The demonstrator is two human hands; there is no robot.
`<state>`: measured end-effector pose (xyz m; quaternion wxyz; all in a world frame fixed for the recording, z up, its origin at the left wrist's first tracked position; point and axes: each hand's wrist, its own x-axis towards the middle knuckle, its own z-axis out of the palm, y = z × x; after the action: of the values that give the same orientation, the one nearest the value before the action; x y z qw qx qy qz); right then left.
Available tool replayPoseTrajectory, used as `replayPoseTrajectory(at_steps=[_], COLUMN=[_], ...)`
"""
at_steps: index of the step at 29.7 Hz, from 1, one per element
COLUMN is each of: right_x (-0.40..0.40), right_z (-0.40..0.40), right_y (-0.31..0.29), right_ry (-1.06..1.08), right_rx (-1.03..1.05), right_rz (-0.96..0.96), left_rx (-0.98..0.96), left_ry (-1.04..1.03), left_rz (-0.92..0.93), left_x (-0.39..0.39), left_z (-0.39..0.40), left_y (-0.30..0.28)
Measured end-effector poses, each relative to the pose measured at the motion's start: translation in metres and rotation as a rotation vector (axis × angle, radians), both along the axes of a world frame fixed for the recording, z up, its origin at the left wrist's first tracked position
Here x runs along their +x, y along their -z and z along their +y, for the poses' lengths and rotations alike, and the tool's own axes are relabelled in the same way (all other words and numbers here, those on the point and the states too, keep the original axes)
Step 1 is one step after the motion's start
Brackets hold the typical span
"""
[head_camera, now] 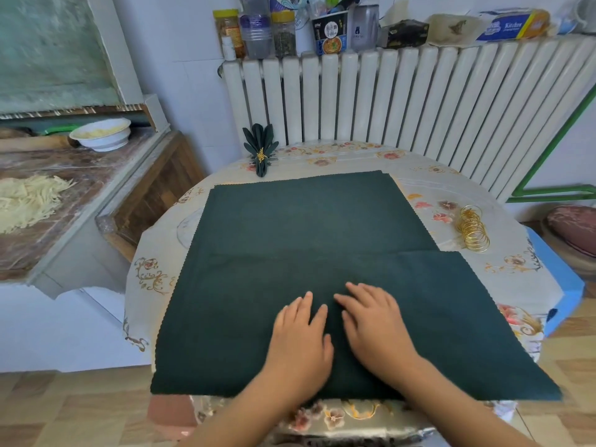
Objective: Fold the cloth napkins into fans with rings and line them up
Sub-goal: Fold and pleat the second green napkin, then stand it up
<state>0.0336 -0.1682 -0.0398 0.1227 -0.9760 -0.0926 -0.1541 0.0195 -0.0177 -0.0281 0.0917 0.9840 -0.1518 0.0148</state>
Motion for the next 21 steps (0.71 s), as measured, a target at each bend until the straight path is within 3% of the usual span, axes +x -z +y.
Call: replayPoseTrajectory(at_steps=[2, 7, 16, 21], right_x=[-0.020, -0.035, -0.046, -0.045], right_z=[0.008, -0.009, -0.090, -0.097], right_y=[0.005, 0.006, -0.001, -0.005], right_ry=[0.004, 0.070, 0.419, 0.471], right_rx=[-0.052, -0.106, -0.068, -0.056], right_rz=[0.083, 0.267, 0.413, 0.448], left_rx=[0.108, 0.135, 0.117, 0.097], left_ry=[-0.037, -0.007, -0.025, -0.024], left_rz=[0.040, 0.063, 0.155, 0.167], left_x=[-0.009, -0.018, -0.023, -0.023], left_z=[-0.002, -0.002, -0.002, -0.003], left_y=[0.008, 0.014, 0.011, 0.007])
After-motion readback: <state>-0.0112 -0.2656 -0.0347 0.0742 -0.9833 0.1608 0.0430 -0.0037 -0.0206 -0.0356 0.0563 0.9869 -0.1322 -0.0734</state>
